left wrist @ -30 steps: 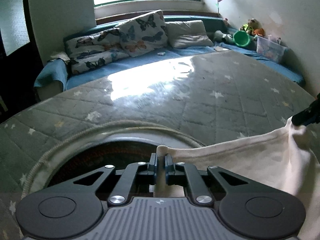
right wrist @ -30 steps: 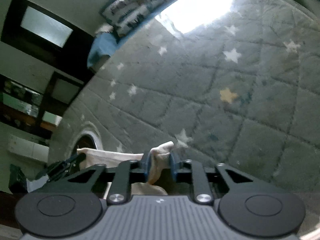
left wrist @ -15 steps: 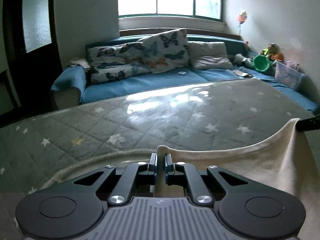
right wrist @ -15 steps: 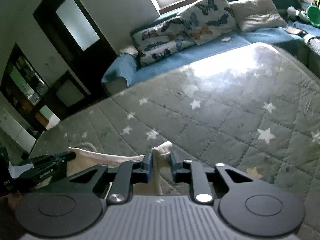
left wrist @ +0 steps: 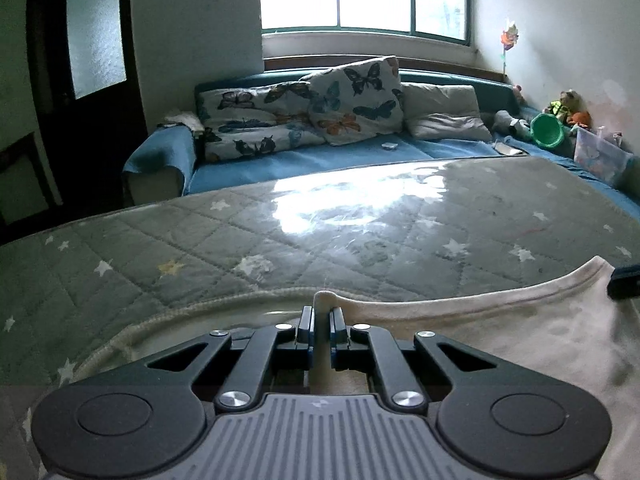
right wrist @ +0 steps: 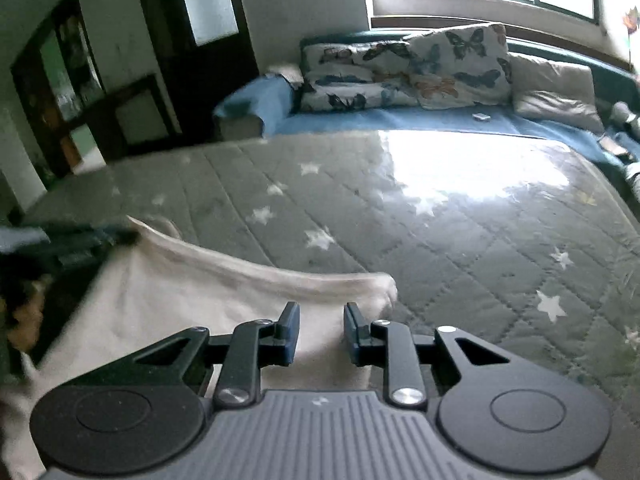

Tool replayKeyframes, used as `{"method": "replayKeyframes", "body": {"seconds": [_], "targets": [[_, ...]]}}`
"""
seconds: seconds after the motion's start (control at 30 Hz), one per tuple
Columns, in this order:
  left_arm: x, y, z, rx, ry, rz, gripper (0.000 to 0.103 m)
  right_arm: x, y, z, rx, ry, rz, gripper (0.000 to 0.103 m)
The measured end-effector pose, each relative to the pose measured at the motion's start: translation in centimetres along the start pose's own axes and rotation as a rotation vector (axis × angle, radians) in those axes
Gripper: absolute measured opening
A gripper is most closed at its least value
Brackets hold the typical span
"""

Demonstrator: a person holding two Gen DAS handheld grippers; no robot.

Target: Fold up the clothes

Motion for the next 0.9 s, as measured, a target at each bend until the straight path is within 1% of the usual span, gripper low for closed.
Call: {"method": "replayKeyframes", "body": {"seconds": [0.03, 0.1, 0.17, 0.2, 0.23, 0.27, 0.3, 0.43, 0.47, 0.53, 0.57, 0.63, 0.83, 0.9], "targets": [[0.1, -0.1, -0.1, 0.003, 0.002, 0.004, 0.008, 0.1, -0.3, -0.2, 0.013, 0.013, -0.025, 0.024], [0.2, -0.2, -0.2, 0.008, 0.005, 0.011, 0.008, 0.5, -0.5, -0.3, 0.011, 0.038, -0.044, 0.023], [0.3, -0.4, -0.3, 0.017, 0.013, 0.017, 0.011, 0.9, -0.7, -0.4, 0.009, 0.063, -0.063, 0.024], [0.4, -0.4, -0.3, 0.025, 0.020, 0.018, 0.014, 1.3, -0.4, -0.4, 0.002, 0.070, -0.055, 0.024], [0.5, -0.4, -0.3, 0.029, 0.028, 0.020, 0.020, 1.7, -0.1, -0.3, -0.004, 0.078, -0.045, 0.024], [0.7, -0.2, -0.2, 0.026, 0.031, 0.025, 0.023, 2.2, 0.0, -0.3, 0.000, 0.082, -0.019, 0.024], [0.8, 0.1, -0.2, 0.022, 0.033, 0.030, 0.028, 2.7, 0.4, -0.4, 0.008, 0.091, 0.002, 0.024], [1.2, 2.3, 0.3, -0.010, 0.021, 0.024, 0.029, 4.9, 1.6, -1.5, 0.035, 0.160, 0.047, 0.024], [1.2, 3.2, 0.2, -0.018, 0.017, 0.014, 0.029, 5.3, 2.0, -1.8, 0.040, 0.169, 0.057, 0.025], [1.0, 4.9, 0.1, -0.035, 0.002, -0.008, 0.029, 6.5, 3.2, -2.9, 0.043, 0.193, 0.081, 0.031], [0.7, 5.9, -0.2, -0.041, -0.013, -0.022, 0.029, 7.0, 3.7, -3.5, 0.045, 0.205, 0.093, 0.035], [-0.1, 7.9, -0.9, -0.048, -0.037, -0.055, 0.029, 8.3, 4.9, -4.7, 0.046, 0.237, 0.113, 0.036], [-4.1, 14.0, -5.1, -0.045, -0.121, -0.180, 0.029, 11.8, 8.4, -8.7, 0.019, 0.346, 0.154, 0.039], [-5.3, 15.8, -6.6, -0.052, -0.150, -0.225, 0.029, 12.6, 9.7, -10.1, 0.003, 0.377, 0.165, 0.044]]}}
Point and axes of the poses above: each gripper's, at about its wrist camera, not at the fingertips, and y roughly against the way its jaws point, x to its left, z to its top, the point moved 3 cm from there along -y, roughly the way its jaws point, and after that the axes turned 4 degrees about -x, right-handed, at the moved point
